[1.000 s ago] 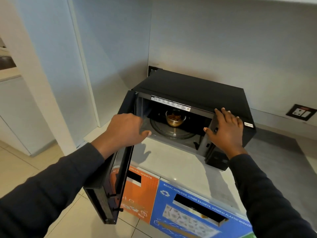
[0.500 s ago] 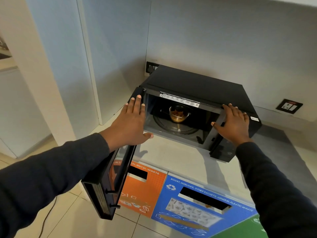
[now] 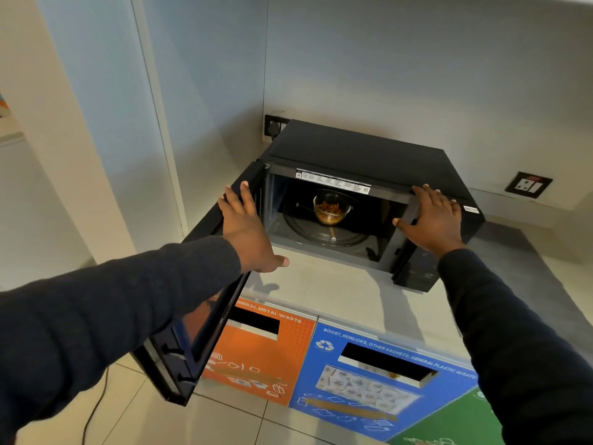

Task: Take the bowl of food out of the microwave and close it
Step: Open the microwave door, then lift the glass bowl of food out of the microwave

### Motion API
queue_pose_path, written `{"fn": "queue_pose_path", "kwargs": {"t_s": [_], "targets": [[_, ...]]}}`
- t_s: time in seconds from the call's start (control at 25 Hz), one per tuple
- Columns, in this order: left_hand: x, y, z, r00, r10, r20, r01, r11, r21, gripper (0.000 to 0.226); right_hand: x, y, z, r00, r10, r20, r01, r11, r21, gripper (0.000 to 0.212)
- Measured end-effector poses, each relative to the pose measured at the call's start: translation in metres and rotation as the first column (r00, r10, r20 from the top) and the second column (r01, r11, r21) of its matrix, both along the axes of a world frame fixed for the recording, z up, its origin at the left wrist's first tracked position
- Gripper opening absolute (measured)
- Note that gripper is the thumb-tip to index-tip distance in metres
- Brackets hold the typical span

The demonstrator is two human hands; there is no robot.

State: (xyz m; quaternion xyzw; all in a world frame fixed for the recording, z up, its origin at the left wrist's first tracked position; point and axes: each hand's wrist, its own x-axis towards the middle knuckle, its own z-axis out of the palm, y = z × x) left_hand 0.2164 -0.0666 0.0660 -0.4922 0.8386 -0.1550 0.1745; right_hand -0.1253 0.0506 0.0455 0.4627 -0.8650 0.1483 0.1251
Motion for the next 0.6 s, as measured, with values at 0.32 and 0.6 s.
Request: {"fn": "queue_pose_path", "kwargs": {"t_s": [0.32,0.6], "targets": [[0.0,0.002,-0.001,0.991,0.062,-0.115,-0.062,0.998,0.003,0.123,0.002,0.001,0.001,1.0,0.008,0.008,-0.008,1.0,0.016,0.088],[-0.017,0.006,-0.041,0.945,0.021,-0.325,-0.072,0.987,-0.145,0.126,0.054,0.019,-0.02,0.993,0.104,0.062,-0.082,0.955,-0.284,0.079]]}}
